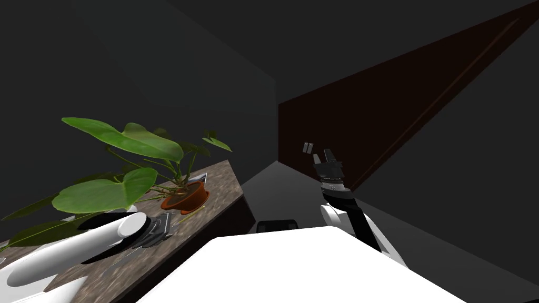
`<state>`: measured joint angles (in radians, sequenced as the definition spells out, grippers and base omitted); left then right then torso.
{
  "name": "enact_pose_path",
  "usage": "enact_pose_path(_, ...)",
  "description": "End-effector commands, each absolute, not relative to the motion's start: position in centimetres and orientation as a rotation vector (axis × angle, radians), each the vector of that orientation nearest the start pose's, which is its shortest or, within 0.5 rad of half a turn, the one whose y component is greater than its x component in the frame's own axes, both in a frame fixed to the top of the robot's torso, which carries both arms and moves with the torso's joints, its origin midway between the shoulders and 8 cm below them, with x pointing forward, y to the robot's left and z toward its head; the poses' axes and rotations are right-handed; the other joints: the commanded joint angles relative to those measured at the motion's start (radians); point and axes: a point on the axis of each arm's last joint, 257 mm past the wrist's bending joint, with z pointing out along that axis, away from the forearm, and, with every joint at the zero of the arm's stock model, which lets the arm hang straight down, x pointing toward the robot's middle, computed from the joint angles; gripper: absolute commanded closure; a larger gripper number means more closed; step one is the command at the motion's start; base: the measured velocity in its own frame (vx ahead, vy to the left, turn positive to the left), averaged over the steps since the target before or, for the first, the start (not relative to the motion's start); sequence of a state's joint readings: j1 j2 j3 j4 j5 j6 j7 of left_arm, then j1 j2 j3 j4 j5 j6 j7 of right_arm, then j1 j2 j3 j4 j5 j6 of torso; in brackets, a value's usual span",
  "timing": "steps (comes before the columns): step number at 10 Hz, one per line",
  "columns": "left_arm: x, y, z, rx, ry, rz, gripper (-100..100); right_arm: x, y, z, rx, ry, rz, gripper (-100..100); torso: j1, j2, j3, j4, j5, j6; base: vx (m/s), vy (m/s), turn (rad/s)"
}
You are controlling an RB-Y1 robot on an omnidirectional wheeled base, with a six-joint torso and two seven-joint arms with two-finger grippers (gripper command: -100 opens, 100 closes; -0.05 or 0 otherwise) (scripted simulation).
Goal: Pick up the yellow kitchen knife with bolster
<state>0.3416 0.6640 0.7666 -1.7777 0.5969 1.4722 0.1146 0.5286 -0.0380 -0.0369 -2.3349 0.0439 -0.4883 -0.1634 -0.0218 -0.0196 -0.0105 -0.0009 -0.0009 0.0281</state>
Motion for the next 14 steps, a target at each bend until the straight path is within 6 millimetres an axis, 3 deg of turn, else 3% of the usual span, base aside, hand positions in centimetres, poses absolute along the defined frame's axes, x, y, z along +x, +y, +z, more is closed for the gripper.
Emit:
enact_pose_path(1,20.1,64.9,-27.9,-2.450,1.133,-0.112,-100,33.2,-28.2,3.8,0.646,0.617,1.386,0,0.000,0.000,0.000,0.000,0.000,0.000,0.000,-0.055,-0.167)
enact_pose_path(3,18.5,65.0,-28.3,-2.494,1.122,-0.071,-100,33.2,-28.2,3.8,0.646,0.617,1.386,0,-0.005,-0.006,-0.004,-0.001,0.001,0.008,-0.006,-0.010,-0.115)
enact_pose_path(7,14.6,64.1,-30.5,-2.563,1.114,0.001,-100,33.2,-28.2,3.8,0.646,0.618,1.385,0,0.012,-0.007,-0.004,-0.001,0.005,0.007,-0.026,0.200,0.145)
enact_pose_path(8,15.2,64.3,-30.4,-2.555,1.113,-0.010,-100,33.2,-28.2,3.8,0.646,0.618,1.385,0,0.009,-0.006,-0.003,-0.001,0.004,0.006,-0.021,0.076,0.039)
enact_pose_path(9,15.0,64.3,-30.4,-2.557,1.114,-0.007,0,33.2,-28.2,3.8,0.646,0.618,1.386,0,0.003,-0.007,-0.004,-0.001,0.003,0.008,-0.003,0.016,-0.013)
enact_pose_path(10,15.0,64.6,-31.0,-2.554,1.125,-0.024,-100,33.2,-28.2,3.8,0.646,0.617,1.386,0,-0.002,-0.008,-0.004,-0.001,0.002,0.008,0.011,0.012,0.107)
enact_pose_path(14,14.8,65.2,-32.3,-2.547,1.147,-0.056,-100,33.2,-28.2,3.8,0.646,0.617,1.386,0,-0.004,-0.010,-0.005,-0.001,0.001,0.008,0.020,0.004,0.095)
